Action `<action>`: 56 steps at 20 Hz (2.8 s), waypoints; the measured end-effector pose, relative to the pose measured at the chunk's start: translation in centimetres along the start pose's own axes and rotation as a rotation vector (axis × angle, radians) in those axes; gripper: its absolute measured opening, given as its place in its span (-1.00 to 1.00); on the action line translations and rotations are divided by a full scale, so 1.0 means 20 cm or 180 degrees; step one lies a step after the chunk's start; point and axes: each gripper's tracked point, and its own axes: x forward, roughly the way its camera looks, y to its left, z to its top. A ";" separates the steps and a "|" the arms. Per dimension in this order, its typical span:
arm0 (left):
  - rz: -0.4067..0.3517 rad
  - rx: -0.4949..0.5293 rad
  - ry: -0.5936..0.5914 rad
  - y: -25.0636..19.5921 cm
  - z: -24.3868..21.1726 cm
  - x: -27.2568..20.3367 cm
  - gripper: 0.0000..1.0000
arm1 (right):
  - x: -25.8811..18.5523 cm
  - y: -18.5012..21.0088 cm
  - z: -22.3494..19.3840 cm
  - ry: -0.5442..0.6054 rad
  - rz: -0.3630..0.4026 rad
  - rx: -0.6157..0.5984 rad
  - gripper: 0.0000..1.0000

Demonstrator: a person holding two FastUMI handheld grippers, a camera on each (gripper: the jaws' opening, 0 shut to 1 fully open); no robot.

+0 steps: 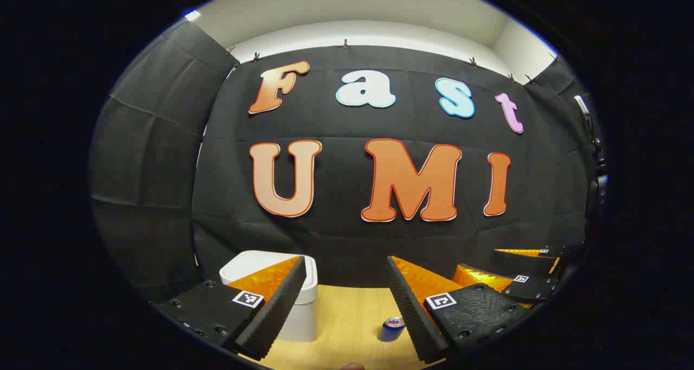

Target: Press the lid of the desktop garbage bin to open it, pick up the crumpled paper on the desktop and throw it into the bin, then pick up the pop can on the desktop and drop it into the bin, and finally close the garbage bin lid.

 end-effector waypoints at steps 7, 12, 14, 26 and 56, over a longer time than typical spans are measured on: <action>0.0067 0.0122 0.0000 0.02 0.01 -0.11 0.85 | -0.03 0.03 -0.03 0.0092 0.0058 0.0104 0.89; 0.0035 0.0092 -0.0024 0.02 0.01 -0.10 0.85 | -0.05 0.04 -0.03 0.0057 0.0051 0.0121 0.89; -0.0002 0.0074 -0.0017 0.00 -0.01 -0.07 0.85 | -0.04 0.01 -0.01 0.0017 -0.0006 0.0132 0.89; -0.0053 0.0085 -0.0021 -0.06 -0.02 0.04 0.86 | -0.05 -0.12 0.00 -0.0030 -0.0275 0.0115 0.88; 0.0088 0.0238 0.0196 0.20 -0.09 0.13 0.82 | -0.13 -0.14 0.00 -0.0032 -0.0347 0.0056 0.88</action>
